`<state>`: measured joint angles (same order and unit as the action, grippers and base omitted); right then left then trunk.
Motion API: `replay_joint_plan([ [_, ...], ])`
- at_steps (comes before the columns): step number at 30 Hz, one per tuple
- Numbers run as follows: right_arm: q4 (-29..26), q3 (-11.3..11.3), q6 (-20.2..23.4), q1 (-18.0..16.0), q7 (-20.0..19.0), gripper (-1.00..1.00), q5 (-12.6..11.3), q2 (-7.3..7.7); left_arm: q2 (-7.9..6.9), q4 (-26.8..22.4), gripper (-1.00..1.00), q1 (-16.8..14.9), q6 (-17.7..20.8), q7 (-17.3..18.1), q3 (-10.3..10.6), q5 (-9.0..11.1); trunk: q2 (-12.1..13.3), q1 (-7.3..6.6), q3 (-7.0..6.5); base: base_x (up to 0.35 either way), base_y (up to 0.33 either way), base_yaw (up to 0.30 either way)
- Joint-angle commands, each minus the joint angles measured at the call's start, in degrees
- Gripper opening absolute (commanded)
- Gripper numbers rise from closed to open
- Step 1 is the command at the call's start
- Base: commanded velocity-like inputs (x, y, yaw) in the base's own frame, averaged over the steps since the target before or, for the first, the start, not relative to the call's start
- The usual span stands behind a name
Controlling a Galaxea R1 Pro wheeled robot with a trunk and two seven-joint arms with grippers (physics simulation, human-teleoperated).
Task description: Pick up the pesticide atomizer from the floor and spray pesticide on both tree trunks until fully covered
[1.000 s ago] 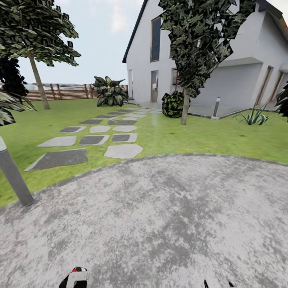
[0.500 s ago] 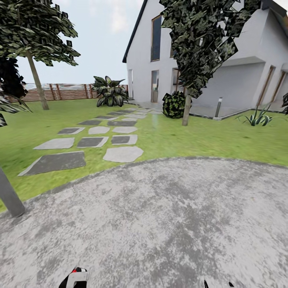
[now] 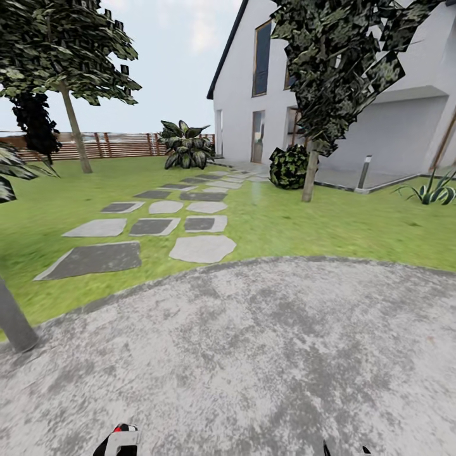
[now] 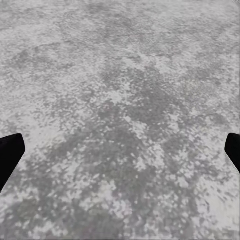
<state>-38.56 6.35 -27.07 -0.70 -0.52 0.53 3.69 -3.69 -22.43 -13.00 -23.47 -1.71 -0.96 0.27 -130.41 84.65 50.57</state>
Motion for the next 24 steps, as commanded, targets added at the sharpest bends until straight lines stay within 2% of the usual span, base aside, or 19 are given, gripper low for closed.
replay_joint_plan([
  [1, 0.0, 0.0, 0.0, 0.0, 0.0, 1.0, 0.0, 0.0, 0.0, 0.0, -1.0, 0.0, 0.0, 0.0, 0.0, 0.0, 0.0, 0.0, 0.0, 0.339, -0.083, 0.004],
  [19, 0.1, 0.1, 0.0, 0.0, 0.1, 1.0, 0.0, 0.0, 0.0, 0.0, -1.0, 0.0, 0.0, 0.0, 0.0, 0.0, 0.0, 0.0, 0.0, 0.339, -0.083, 0.002],
  [24, 0.1, 0.0, 0.0, 0.0, 0.1, 1.0, 0.0, 0.0, 0.0, 0.0, -1.0, 0.0, 0.0, 0.0, 0.0, 0.0, 0.0, 0.0, 0.0, 0.34, -0.083, 0.133],
])
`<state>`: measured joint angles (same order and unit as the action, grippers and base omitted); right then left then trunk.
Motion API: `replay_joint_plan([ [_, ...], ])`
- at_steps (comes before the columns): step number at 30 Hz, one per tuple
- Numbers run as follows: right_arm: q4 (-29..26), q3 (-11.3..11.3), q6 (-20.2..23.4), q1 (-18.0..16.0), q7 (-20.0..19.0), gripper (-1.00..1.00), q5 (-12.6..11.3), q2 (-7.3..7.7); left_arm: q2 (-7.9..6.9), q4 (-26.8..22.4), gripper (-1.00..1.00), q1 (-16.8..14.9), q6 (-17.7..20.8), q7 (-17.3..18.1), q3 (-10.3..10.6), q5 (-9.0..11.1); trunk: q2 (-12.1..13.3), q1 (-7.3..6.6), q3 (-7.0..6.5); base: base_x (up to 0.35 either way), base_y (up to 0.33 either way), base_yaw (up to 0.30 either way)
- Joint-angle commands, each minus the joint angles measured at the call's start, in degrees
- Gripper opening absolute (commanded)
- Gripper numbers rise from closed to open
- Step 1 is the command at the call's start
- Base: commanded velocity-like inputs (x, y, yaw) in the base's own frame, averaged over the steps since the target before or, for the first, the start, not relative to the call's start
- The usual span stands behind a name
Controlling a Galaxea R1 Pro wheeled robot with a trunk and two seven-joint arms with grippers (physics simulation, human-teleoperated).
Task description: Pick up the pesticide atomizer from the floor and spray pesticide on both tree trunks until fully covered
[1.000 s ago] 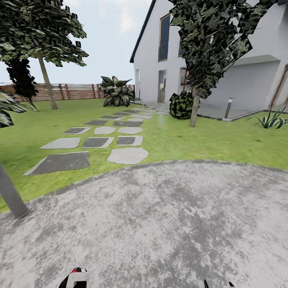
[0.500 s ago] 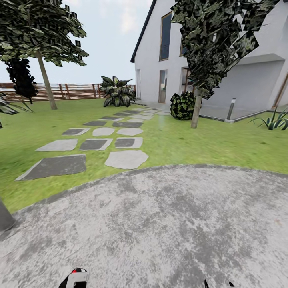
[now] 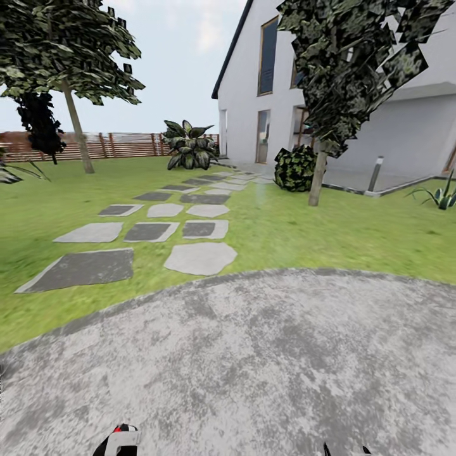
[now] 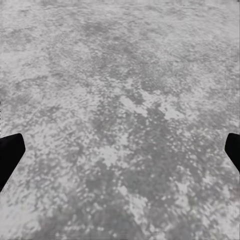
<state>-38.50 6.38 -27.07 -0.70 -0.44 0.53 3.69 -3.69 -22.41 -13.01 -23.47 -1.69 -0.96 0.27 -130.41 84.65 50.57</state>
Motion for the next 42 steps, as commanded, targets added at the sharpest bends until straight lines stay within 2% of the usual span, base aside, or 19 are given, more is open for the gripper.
replay_joint_plan([
  [1, 0.0, 0.0, 0.0, 0.0, 0.0, 1.0, 0.0, 0.0, 0.0, 0.0, -1.0, 0.0, 0.0, 0.0, 0.0, 0.0, 0.0, 0.0, 0.0, 0.339, -0.083, 0.236],
  [36, 0.0, 0.0, 0.0, 0.0, 0.0, 1.0, 0.1, 0.0, 0.0, 0.3, -1.0, 0.0, 0.1, -0.1, -0.1, 0.0, 0.0, 0.0, 0.0, 0.34, -0.023, 0.274],
  [42, 0.1, 0.0, 0.0, 0.0, 0.1, 1.0, 0.1, 0.0, 0.0, 0.3, -1.0, 0.0, 0.1, 0.0, -0.1, 0.0, 0.0, 0.0, 0.0, 0.34, 0.0, 0.082],
])
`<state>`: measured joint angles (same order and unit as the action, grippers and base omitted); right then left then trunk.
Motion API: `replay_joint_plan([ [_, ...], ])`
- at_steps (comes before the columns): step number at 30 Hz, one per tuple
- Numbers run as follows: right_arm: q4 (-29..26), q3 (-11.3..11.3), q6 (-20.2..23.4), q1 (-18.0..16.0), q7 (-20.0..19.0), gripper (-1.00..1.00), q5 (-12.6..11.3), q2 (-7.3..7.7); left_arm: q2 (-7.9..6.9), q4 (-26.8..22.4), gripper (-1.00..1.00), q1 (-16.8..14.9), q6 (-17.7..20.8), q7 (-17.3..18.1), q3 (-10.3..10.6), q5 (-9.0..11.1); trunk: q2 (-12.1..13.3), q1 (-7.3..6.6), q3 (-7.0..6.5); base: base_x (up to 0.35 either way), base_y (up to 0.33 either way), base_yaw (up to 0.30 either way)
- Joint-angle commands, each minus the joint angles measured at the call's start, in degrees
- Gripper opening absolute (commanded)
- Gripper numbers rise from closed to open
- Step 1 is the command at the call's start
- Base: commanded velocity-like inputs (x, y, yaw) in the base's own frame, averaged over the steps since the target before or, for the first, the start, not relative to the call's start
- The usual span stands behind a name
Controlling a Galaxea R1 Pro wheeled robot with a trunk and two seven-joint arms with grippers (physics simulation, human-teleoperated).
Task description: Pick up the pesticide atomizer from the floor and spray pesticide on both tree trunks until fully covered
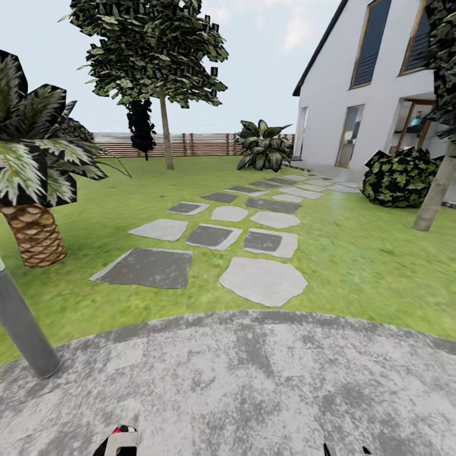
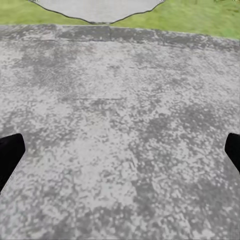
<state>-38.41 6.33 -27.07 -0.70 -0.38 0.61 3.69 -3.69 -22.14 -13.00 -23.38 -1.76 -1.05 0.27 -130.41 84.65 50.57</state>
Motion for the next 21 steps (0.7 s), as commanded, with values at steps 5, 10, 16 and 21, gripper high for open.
replay_joint_plan([
  [5, 0.0, 0.0, 0.0, 0.0, 0.0, 1.0, 0.0, 0.0, 0.0, 0.0, -1.0, 0.0, 0.0, 0.0, 0.0, 0.0, 0.0, 0.0, 0.0, 0.34, 0.0, 0.008],
  [10, 0.0, 0.0, 0.0, 0.0, 0.0, 1.0, 0.0, 0.0, 0.0, 0.0, -1.0, 0.0, 0.0, 0.0, 0.0, 0.0, 0.0, 0.0, 0.0, 0.34, 0.0, 0.001],
  [16, 0.0, 0.1, 0.0, 0.0, 0.0, 1.0, 0.0, 0.0, 0.0, 0.0, -1.0, 0.0, 0.0, 0.0, 0.0, 0.0, 0.0, 0.0, 0.0, 0.34, 0.0, 0.0],
  [21, 0.0, 0.1, 0.0, 0.0, 0.0, 1.0, -0.1, 0.0, 0.0, 0.0, -1.0, 0.0, 0.0, 0.0, 0.0, 0.0, 0.0, 0.0, 0.0, 0.34, 0.0, 0.0],
])
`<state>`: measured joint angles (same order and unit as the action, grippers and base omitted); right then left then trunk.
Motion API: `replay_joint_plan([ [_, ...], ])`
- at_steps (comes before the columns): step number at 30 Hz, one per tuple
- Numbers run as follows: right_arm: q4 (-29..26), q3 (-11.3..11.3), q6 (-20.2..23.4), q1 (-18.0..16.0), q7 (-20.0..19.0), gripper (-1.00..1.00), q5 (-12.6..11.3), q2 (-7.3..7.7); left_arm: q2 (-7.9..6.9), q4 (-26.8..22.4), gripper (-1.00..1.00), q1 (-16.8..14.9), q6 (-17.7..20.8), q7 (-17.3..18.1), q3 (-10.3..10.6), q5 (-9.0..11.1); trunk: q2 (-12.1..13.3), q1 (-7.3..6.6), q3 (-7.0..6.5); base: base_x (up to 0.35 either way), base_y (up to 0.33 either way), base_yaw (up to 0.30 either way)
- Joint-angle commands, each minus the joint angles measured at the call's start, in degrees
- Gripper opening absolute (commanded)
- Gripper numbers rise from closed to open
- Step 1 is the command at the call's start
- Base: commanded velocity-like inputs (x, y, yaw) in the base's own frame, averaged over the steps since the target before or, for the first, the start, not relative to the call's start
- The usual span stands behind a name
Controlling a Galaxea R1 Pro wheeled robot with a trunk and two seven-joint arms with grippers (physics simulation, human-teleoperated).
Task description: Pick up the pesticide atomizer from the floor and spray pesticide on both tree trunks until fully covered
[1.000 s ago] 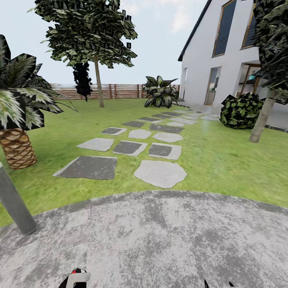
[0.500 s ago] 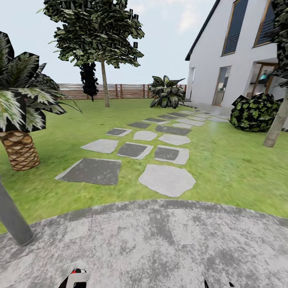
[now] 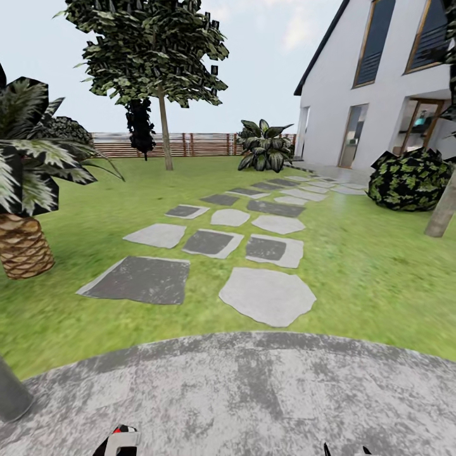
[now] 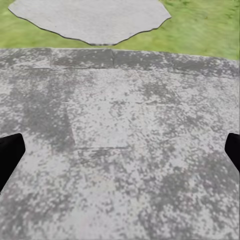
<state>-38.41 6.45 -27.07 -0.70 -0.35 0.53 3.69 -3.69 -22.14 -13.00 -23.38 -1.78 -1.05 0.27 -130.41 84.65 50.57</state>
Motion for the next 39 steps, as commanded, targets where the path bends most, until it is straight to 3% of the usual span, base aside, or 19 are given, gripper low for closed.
replay_joint_plan([
  [1, 0.0, 0.0, 0.0, 0.0, 0.0, 1.0, 0.0, 0.0, 0.0, 0.0, -1.0, 0.0, 0.0, 0.0, 0.0, 0.0, 0.0, 0.0, 0.0, 0.34, 0.0, 0.0],
  [39, 0.0, 0.1, 0.1, 0.0, 0.0, 1.0, 0.0, 0.0, 0.0, 0.1, -1.0, 0.0, 0.0, 0.0, 0.0, 0.0, 0.0, 0.0, 0.0, 0.34, 0.0, 0.0],
])
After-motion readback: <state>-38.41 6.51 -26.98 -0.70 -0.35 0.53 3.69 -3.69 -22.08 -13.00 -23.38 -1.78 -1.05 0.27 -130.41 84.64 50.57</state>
